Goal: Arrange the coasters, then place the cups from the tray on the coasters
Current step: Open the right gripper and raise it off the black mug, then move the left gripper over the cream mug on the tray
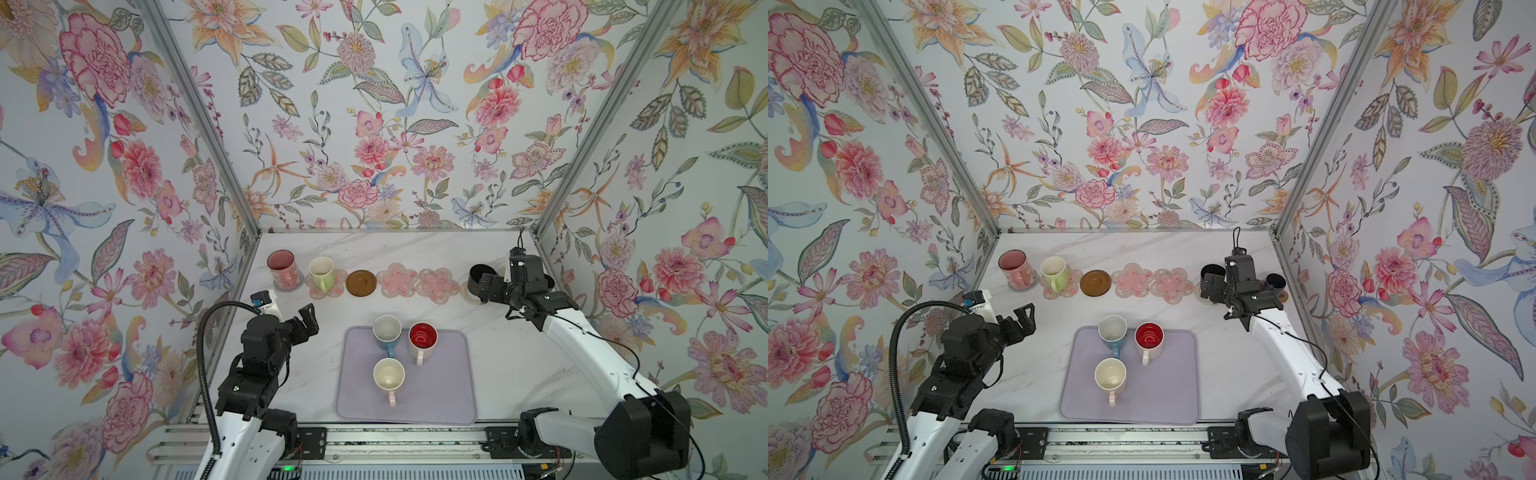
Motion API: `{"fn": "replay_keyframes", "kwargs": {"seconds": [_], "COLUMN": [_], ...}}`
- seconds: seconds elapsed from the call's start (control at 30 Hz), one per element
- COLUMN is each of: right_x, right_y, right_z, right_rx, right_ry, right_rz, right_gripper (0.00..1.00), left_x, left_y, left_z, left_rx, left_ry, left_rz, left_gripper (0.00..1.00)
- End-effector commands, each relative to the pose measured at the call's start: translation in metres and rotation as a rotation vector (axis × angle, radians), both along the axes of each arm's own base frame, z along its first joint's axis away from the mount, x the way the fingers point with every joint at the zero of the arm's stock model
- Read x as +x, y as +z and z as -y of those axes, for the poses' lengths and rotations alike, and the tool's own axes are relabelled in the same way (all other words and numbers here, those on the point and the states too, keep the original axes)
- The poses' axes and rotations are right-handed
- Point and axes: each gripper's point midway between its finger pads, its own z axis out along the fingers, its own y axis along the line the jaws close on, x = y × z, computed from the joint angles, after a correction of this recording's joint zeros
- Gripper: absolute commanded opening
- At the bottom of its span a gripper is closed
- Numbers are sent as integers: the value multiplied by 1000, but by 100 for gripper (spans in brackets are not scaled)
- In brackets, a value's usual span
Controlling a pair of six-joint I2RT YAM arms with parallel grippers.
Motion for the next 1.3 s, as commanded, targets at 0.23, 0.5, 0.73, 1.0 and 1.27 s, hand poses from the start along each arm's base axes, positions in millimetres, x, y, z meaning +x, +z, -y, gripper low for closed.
{"fn": "replay_keyframes", "kwargs": {"seconds": [0.23, 0.5, 0.73, 1.0, 1.27], "right_x": [-17, -16, -18, -16, -15], "right_y": [-7, -4, -4, -5, -3], "right_z": [9, 9, 11, 9, 9], "right_rx": [-23, -21, -22, -8, 2], "right_ry": [-13, -17, -26, -21, -20], "right_rz": [60, 67, 80, 86, 93], "right_gripper": [99, 99, 99, 99, 99], "left_x": [4, 1, 11, 16, -23], "left_y": [-6, -15, -15, -24, -37], "left_z": [0, -5, 13, 76, 140], "left_rx": [-4, -27, -141, -197, -48], "left_ry": [6, 47, 5, -123, -274], "left_rz": [-49, -91, -97, -137, -258], "left_gripper": [99, 98, 97, 95, 94]}}
